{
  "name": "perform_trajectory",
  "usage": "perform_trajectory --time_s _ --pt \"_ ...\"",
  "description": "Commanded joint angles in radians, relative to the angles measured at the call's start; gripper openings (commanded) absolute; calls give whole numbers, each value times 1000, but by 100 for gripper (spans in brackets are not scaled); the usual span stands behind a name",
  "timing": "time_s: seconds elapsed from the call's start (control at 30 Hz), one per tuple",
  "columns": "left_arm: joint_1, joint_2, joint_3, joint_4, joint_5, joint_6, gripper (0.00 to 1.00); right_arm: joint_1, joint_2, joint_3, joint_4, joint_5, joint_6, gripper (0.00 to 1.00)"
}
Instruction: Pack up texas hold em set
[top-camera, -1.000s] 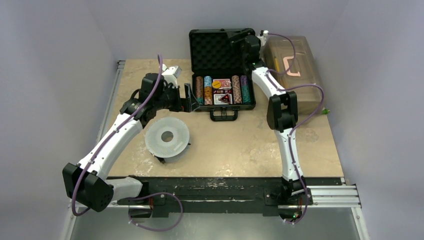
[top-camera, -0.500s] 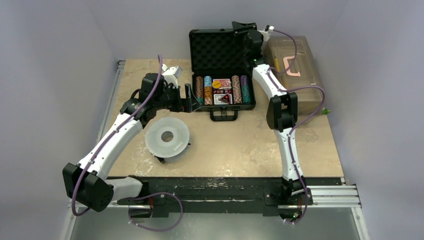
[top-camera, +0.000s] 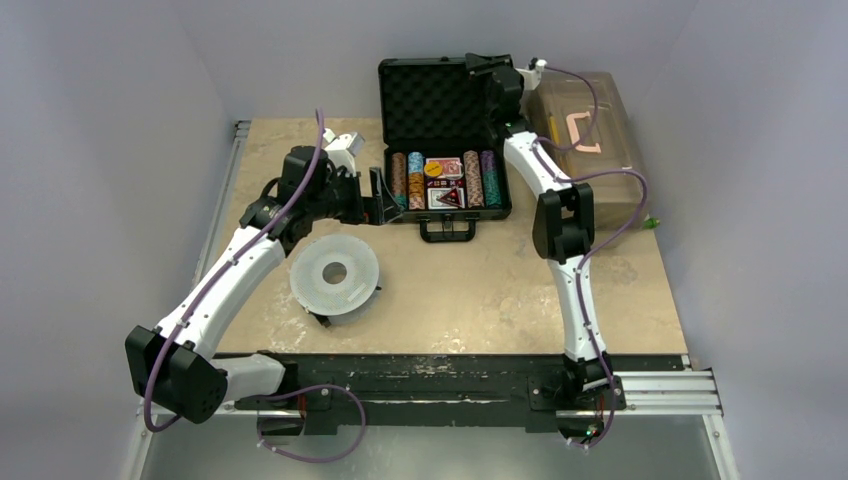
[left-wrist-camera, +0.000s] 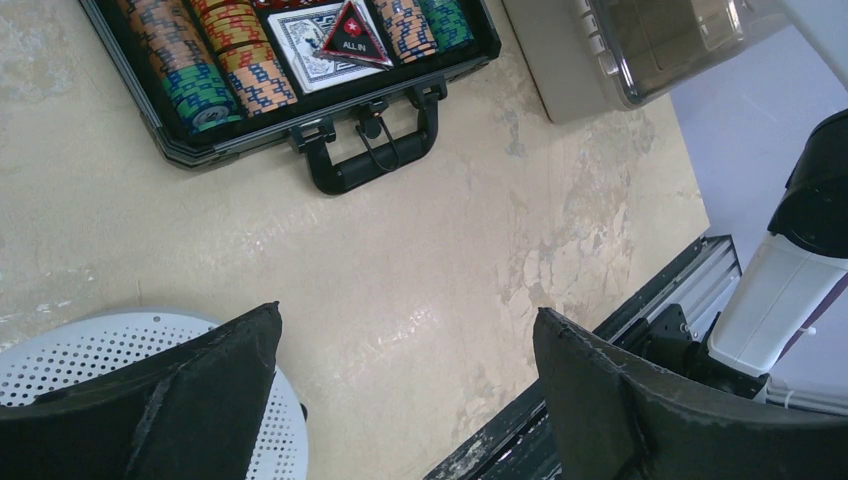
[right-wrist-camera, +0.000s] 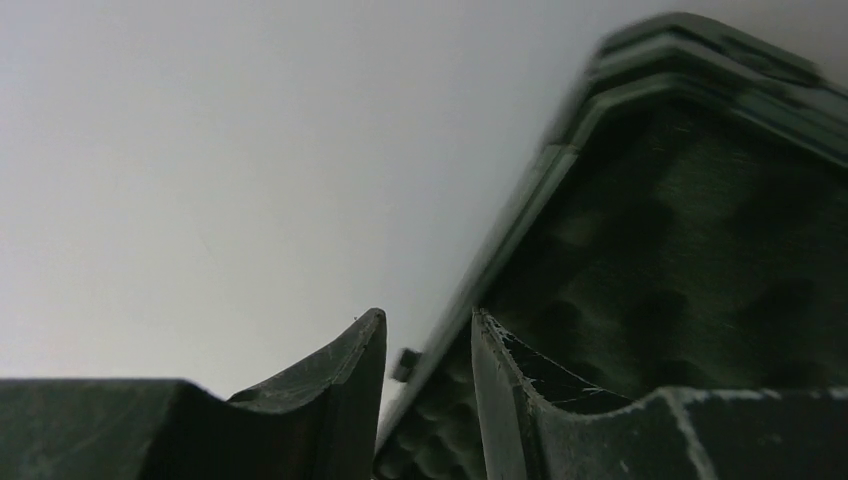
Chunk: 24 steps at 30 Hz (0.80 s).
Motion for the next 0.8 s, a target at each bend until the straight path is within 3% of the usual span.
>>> perform_trajectory --time_s 0.0,0.5,0.77 --pt "12 -2 38 36 21 -14 93 8 -90 -107 16 20 -40 37" --pt "15 0 40 34 16 -10 93 2 -30 -45 83 15 1 46" --pt "15 -2 40 35 19 -12 93 -2 75 129 11 79 30 46"
